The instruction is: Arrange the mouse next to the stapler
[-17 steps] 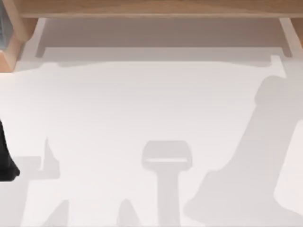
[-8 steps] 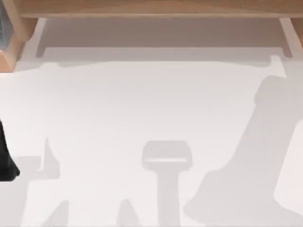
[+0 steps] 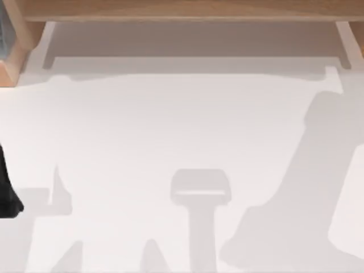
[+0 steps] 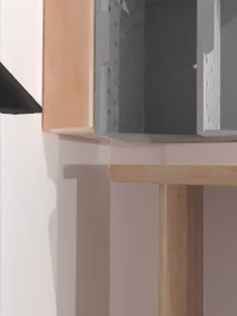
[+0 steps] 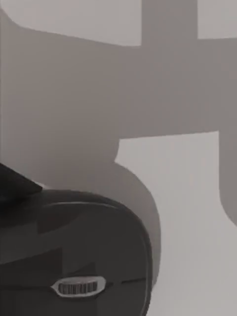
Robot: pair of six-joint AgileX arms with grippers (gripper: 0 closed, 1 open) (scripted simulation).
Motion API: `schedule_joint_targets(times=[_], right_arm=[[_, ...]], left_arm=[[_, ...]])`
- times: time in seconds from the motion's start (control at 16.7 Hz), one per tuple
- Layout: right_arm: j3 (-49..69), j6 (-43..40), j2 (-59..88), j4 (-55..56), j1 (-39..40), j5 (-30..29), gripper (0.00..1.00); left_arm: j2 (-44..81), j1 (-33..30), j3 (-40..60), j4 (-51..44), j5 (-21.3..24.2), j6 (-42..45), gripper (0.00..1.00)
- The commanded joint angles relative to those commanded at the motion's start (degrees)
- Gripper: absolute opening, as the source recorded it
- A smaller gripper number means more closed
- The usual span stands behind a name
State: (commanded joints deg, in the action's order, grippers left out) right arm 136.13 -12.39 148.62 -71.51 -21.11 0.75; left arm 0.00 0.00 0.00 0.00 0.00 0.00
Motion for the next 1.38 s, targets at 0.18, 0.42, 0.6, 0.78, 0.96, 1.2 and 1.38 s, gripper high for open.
schedule_joint_targets(times=[0.18, 0.42, 0.6, 0.78, 0.96, 1.2, 1.38], right_arm=[[-1.20, -0.18, -3.06, -1.01, -0.73, 0.82, 0.00], [-5.70, -0.66, -10.72, -0.72, -1.36, 3.07, 0.00], [-10.33, -1.29, -18.75, 1.03, -1.04, 5.14, 0.00], [-17.01, -2.25, -27.49, 3.36, -0.96, 6.86, 0.00], [-25.96, -3.58, -35.96, 5.79, -1.60, 7.82, 0.00], [-40.28, -6.06, -45.97, 9.31, -3.23, 7.82, 0.00], [-51.73, -8.38, -52.03, 12.28, -4.65, 7.00, 0.00]], left_arm=[[0.00, 0.00, 0.00, 0.00, 0.00, 0.00, 1.00], [0.00, 0.00, 0.00, 0.00, 0.00, 0.00, 1.00], [0.00, 0.00, 0.00, 0.00, 0.00, 0.00, 1.00], [0.00, 0.00, 0.00, 0.00, 0.00, 0.00, 1.00], [0.00, 0.00, 0.00, 0.00, 0.00, 0.00, 1.00], [0.00, 0.00, 0.00, 0.00, 0.00, 0.00, 1.00], [0.00, 0.00, 0.00, 0.00, 0.00, 0.00, 1.00]])
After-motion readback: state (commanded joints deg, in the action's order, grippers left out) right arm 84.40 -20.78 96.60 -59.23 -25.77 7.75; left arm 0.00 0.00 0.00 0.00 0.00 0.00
